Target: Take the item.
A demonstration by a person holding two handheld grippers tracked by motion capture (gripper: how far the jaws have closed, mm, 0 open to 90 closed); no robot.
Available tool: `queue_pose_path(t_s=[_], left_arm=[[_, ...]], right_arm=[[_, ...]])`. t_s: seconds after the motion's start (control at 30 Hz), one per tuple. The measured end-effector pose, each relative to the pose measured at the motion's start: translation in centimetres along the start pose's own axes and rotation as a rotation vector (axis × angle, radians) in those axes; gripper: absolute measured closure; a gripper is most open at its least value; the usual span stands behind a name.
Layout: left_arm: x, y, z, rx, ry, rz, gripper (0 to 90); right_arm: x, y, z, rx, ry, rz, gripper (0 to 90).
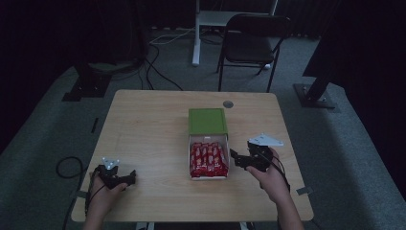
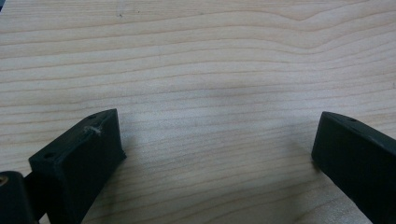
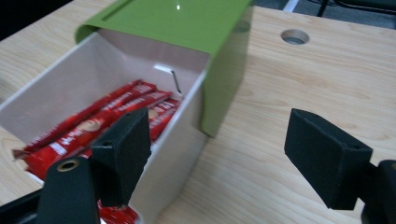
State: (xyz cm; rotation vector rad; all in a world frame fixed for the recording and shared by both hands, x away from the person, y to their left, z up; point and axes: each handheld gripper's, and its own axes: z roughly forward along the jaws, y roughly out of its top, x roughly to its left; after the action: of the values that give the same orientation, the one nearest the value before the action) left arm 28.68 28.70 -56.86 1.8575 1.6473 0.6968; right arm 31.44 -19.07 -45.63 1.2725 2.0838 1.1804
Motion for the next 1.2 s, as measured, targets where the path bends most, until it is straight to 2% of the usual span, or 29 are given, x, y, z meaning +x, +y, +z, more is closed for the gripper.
queue_pose_path(t_s=[0.03,0.37,0.63,0.7,0.83,1.03,1.2], left_arm=[[0.0,0.0,0.0,0.0,0.0,0.0,2.4],[0.0,0.0,0.0,0.0,0.0,0.0,2.4],[0.0,0.0,0.0,-0.001,0.0,-0.001,2.4],[0.0,0.0,0.0,-0.001,0.0,-0.001,2.4],[0.0,0.0,0.0,-0.001,0.0,-0.001,2.4],[0.0,0.0,0.0,-0.001,0.0,-0.001,2.4],[0.0,0.0,0.0,-0.001,0.0,-0.001,2.4]], right_arm=[[0.5,0.3,0.2,0.001,0.01,-0.009,22.0],[2.7,1.1,1.6,0.008,0.055,-0.035,22.0],[4.1,1.2,2.8,0.021,0.085,-0.036,22.2],[4.4,1.1,3.0,0.024,0.093,-0.022,22.2],[5.0,1.2,3.5,0.022,0.097,-0.01,22.2],[6.3,1.2,4.2,0.029,0.108,-0.03,22.8],[7.4,1.0,4.9,0.039,0.099,-0.05,24.5]])
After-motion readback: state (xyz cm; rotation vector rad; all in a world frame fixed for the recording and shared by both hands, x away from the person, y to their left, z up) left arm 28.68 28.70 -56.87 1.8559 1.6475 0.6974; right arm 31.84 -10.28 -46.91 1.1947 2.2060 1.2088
